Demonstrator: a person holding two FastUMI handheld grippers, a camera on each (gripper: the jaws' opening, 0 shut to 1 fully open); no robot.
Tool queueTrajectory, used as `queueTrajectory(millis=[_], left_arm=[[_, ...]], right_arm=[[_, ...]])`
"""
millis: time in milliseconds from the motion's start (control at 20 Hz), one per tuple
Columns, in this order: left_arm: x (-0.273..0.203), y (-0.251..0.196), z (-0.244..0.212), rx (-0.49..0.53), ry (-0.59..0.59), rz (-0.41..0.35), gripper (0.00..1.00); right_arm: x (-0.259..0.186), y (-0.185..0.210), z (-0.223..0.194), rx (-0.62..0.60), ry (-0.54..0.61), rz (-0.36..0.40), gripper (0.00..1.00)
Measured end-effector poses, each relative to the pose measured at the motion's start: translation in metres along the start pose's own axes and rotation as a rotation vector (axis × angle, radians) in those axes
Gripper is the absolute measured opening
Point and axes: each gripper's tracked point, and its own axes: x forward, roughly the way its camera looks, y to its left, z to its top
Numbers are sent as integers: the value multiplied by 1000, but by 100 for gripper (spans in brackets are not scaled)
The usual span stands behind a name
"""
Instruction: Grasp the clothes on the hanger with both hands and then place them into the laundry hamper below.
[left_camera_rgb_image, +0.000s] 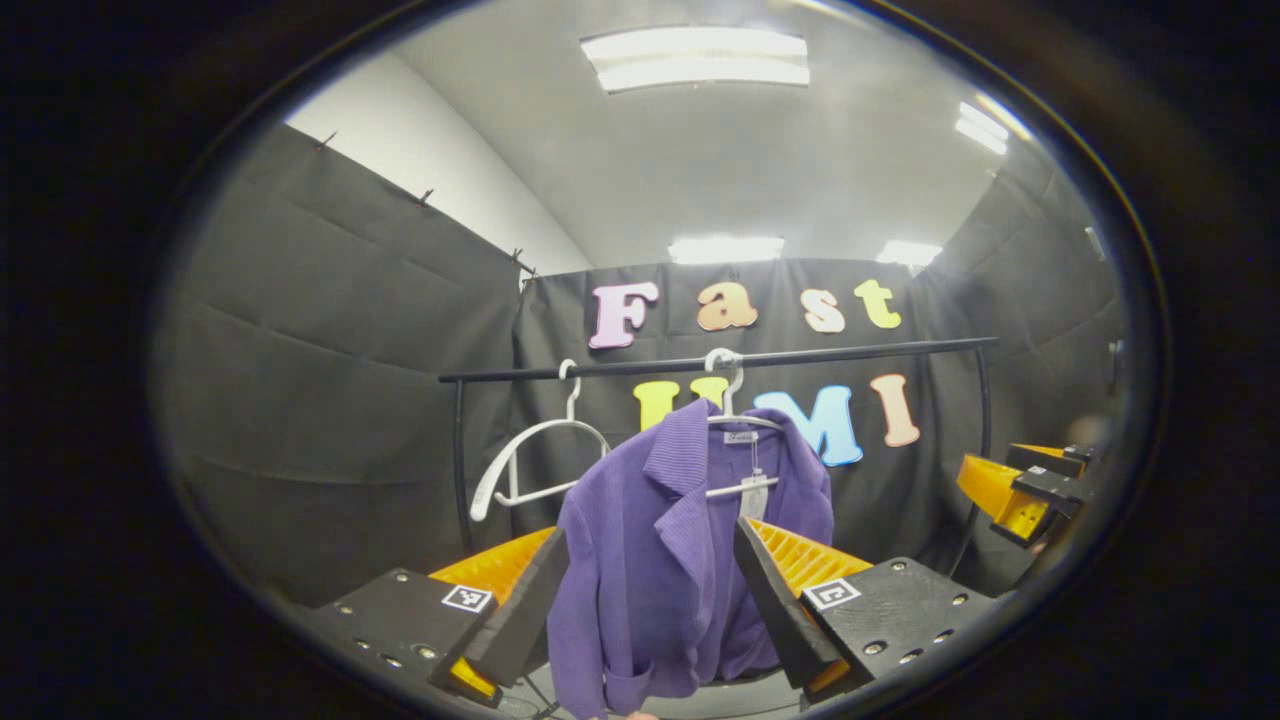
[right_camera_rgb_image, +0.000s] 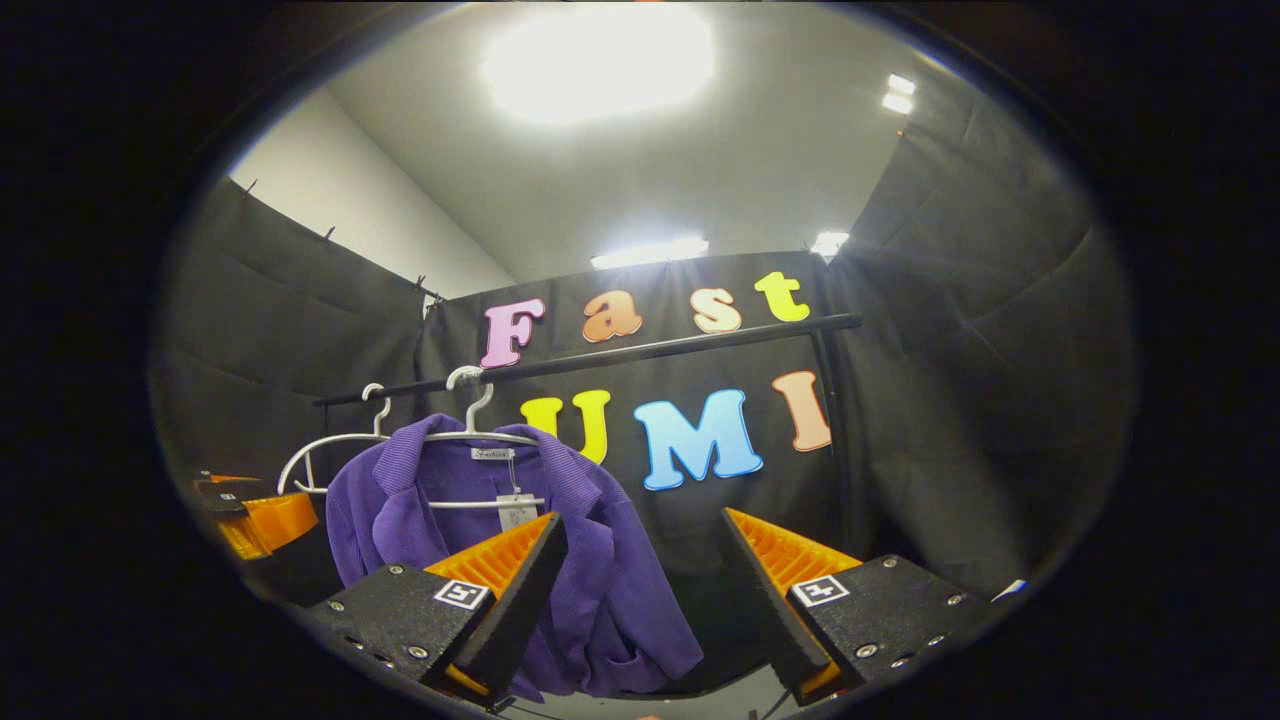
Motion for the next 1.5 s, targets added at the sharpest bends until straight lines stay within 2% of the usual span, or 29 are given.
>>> queueTrajectory(millis=[300,650,700,750,800,850,900,950,1000,1100,1150,1200,1500], left_arm=[[41,-26,-9,8,3,7,100],[84,-34,-32,50,30,78,100],[89,-34,-35,50,33,84,96],[93,-34,-38,49,33,91,100],[99,-32,-40,47,31,102,96],[105,-31,-44,43,29,112,100],[110,-31,-48,37,29,117,100],[116,-30,-51,34,28,122,96],[121,-29,-54,34,28,130,100],[131,-26,-65,39,38,144,100],[134,-25,-68,38,43,155,96],[138,-23,-72,34,44,165,100],[145,-12,-91,32,59,213,96]], right_arm=[[48,10,-17,7,21,73,94],[100,32,-54,28,93,179,94],[108,36,-59,32,99,191,94],[115,40,-66,34,110,202,94],[122,44,-73,33,123,211,94],[129,47,-78,31,132,215,94],[136,50,-84,28,138,218,94],[143,53,-87,25,139,223,94],[150,56,-91,23,137,228,94],[165,63,-100,14,140,235,94],[172,65,-105,13,148,233,94],[178,69,-109,16,155,236,94],[198,86,-135,36,203,257,94]])
